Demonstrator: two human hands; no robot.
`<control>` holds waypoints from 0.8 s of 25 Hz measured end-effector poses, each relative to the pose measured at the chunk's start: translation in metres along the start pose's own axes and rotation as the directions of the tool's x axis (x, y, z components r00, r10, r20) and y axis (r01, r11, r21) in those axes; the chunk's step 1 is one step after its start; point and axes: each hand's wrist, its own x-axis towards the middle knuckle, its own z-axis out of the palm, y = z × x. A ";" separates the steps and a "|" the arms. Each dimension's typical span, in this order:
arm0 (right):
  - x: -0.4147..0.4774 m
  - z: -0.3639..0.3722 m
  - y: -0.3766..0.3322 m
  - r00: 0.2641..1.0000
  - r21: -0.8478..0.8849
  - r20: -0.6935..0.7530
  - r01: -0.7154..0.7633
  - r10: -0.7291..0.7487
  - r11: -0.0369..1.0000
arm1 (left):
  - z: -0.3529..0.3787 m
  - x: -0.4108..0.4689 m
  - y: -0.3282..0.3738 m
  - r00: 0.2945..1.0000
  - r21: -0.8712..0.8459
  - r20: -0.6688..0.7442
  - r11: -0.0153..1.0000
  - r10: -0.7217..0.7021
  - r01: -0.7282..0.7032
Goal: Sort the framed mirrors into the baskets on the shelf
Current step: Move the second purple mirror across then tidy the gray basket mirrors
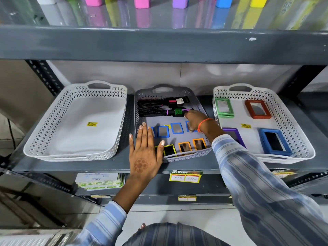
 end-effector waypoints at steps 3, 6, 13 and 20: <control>-0.004 -0.001 -0.032 0.992 0.165 -0.026 0.126 -0.124 0.978 | -0.002 0.000 0.001 1.000 -0.008 -0.002 1.000 -0.008 0.008; -0.004 0.007 -0.059 0.973 0.151 0.003 0.227 -0.230 0.962 | -0.002 0.000 0.000 1.000 -0.007 0.008 1.000 -0.005 0.005; 0.001 0.004 -0.058 0.974 0.147 0.028 0.219 -0.225 0.965 | -0.001 0.000 -0.001 1.000 -0.022 0.013 1.000 -0.002 0.003; -0.001 -0.001 -0.066 0.968 0.106 0.023 0.247 -0.250 0.963 | -0.002 0.000 0.000 1.000 -0.041 0.007 0.999 -0.012 0.012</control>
